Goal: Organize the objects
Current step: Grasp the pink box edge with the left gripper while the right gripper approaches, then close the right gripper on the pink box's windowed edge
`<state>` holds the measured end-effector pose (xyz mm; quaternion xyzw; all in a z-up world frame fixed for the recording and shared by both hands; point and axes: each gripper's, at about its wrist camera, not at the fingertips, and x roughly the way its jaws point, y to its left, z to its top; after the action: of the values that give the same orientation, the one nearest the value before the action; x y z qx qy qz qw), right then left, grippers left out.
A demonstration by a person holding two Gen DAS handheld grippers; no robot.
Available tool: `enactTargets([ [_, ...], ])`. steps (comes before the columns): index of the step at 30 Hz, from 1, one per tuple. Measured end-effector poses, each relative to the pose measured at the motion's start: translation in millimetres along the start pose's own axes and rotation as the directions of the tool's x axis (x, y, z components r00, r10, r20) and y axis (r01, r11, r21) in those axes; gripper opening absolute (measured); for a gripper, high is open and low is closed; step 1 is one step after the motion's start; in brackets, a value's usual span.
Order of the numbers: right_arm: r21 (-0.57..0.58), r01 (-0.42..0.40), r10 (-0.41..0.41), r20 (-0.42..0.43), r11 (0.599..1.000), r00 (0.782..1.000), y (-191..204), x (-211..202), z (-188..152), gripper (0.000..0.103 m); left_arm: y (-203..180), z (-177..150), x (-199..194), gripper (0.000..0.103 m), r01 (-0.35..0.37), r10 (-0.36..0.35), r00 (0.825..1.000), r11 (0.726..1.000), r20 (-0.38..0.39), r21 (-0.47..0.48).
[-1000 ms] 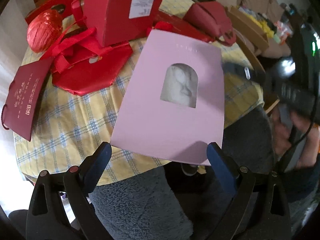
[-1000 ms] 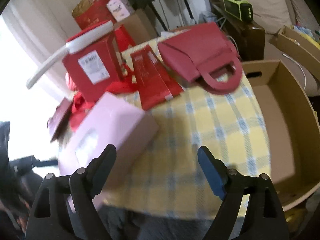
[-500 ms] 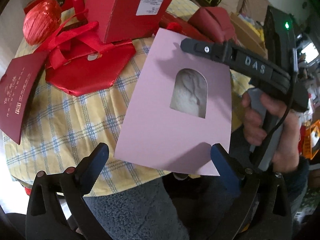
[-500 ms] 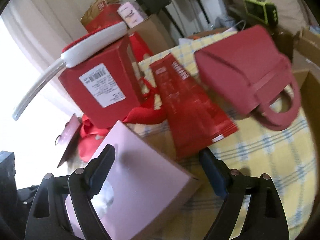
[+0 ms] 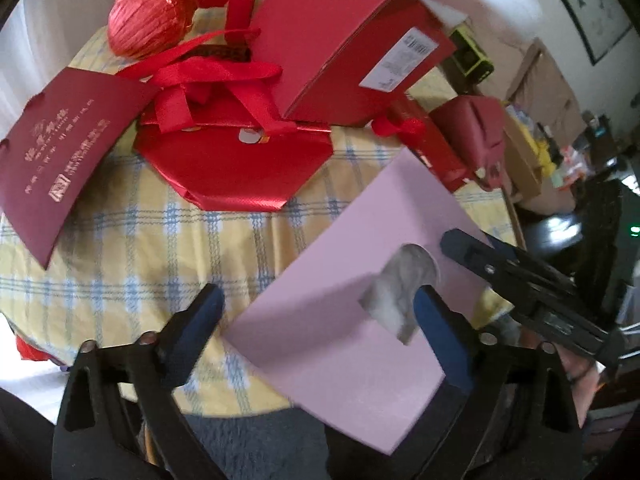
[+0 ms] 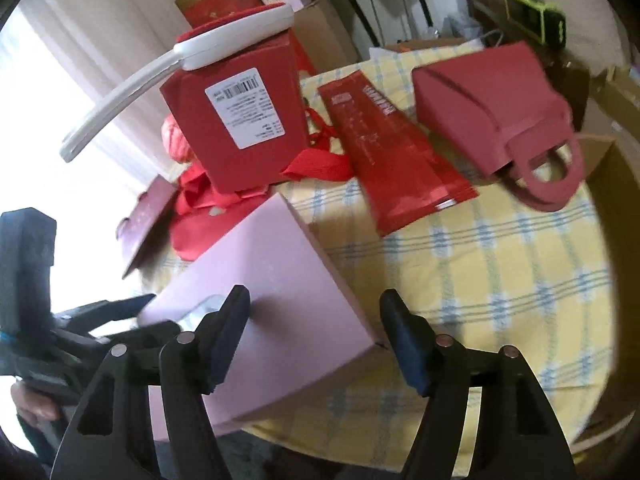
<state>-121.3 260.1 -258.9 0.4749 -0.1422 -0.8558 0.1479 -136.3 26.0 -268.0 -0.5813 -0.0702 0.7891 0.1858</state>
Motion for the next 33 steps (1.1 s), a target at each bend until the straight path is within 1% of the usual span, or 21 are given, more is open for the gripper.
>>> enactTargets([
  [3, 0.016, 0.009, -0.009, 0.002, 1.000, 1.000, -5, -2, -1, 0.070, 6, 1, -30, 0.093, -0.020, 0.020, 0.999, 1.000, 0.041, 0.005],
  [5, 0.028, 0.006, -0.006, 0.000, 1.000, 1.000, -7, -3, -3, 0.070, 12, -3, -43, 0.093, -0.054, 0.055, 0.997, 0.998, 0.048, -0.009],
  [6, 0.029, 0.007, -0.007, 0.000, 1.000, 1.000, -8, -3, -3, 0.069, 14, -7, -47, 0.092, -0.083, 0.083, 0.995, 0.997, 0.048, 0.004],
  [7, 0.022, 0.004, -0.004, 0.001, 1.000, 1.000, -7, -4, -3, 0.066, 15, -10, -49, 0.090, -0.113, 0.112, 0.993, 0.993, 0.039, 0.031],
  [8, 0.003, -0.012, 0.012, 0.002, 1.000, 1.000, -5, -6, -4, 0.062, 13, -13, -47, 0.088, -0.148, 0.147, 0.989, 0.986, 0.016, 0.078],
  [9, -0.010, -0.010, 0.010, 0.003, 1.000, 1.000, -3, -8, -4, 0.058, 12, -16, -45, 0.086, -0.163, 0.165, 0.986, 0.980, -0.003, 0.110],
  [10, -0.015, 0.007, -0.007, 0.004, 1.000, 1.000, -1, -10, -5, 0.056, 8, -18, -42, 0.083, -0.167, 0.172, 0.985, 0.977, -0.025, 0.135],
  [12, -0.038, 0.023, -0.023, 0.001, 0.999, 1.000, 3, -14, -7, 0.053, 1, -22, -33, 0.082, -0.139, 0.150, 0.987, 0.977, -0.063, 0.161],
  [14, -0.040, 0.031, -0.031, 0.000, 0.999, 1.000, 3, -18, -9, 0.048, -8, -25, -23, 0.082, -0.138, 0.156, 0.983, 0.975, -0.098, 0.172],
  [16, -0.037, 0.038, -0.038, 0.001, 0.999, 0.999, 3, -22, -11, 0.044, -18, -29, -18, 0.082, -0.145, 0.170, 0.979, 0.969, -0.114, 0.200],
  [18, -0.033, 0.048, -0.048, 0.003, 0.998, 0.999, 3, -25, -13, 0.042, -29, -33, -17, 0.082, -0.138, 0.170, 0.979, 0.961, -0.116, 0.240],
  [20, -0.037, 0.060, -0.060, 0.000, 0.998, 0.998, 5, -28, -15, 0.041, -33, -35, -14, 0.082, -0.129, 0.165, 0.979, 0.958, -0.123, 0.257],
  [25, -0.058, 0.083, -0.084, -0.020, 0.995, 0.996, 11, -32, -16, 0.040, -35, -33, -11, 0.082, -0.138, 0.172, 0.978, 0.958, -0.118, 0.253],
  [27, -0.061, 0.066, -0.069, -0.038, 0.996, 0.997, 14, -36, -17, 0.039, -34, -32, -10, 0.082, -0.121, 0.153, 0.982, 0.961, -0.113, 0.250],
  [30, -0.099, 0.039, -0.042, -0.037, 0.994, 0.998, 23, -48, -18, 0.039, -35, -29, -8, 0.082, -0.083, 0.111, 0.988, 0.968, -0.111, 0.236],
  [31, -0.107, 0.035, -0.039, -0.037, 0.994, 0.999, 25, -50, -18, 0.039, -36, -28, -6, 0.085, -0.081, 0.107, 0.989, 0.970, -0.105, 0.228],
  [33, -0.130, 0.019, -0.026, -0.052, 0.991, 0.998, 32, -54, -19, 0.039, -37, -25, -2, 0.085, -0.082, 0.102, 0.991, 0.975, -0.087, 0.207],
])
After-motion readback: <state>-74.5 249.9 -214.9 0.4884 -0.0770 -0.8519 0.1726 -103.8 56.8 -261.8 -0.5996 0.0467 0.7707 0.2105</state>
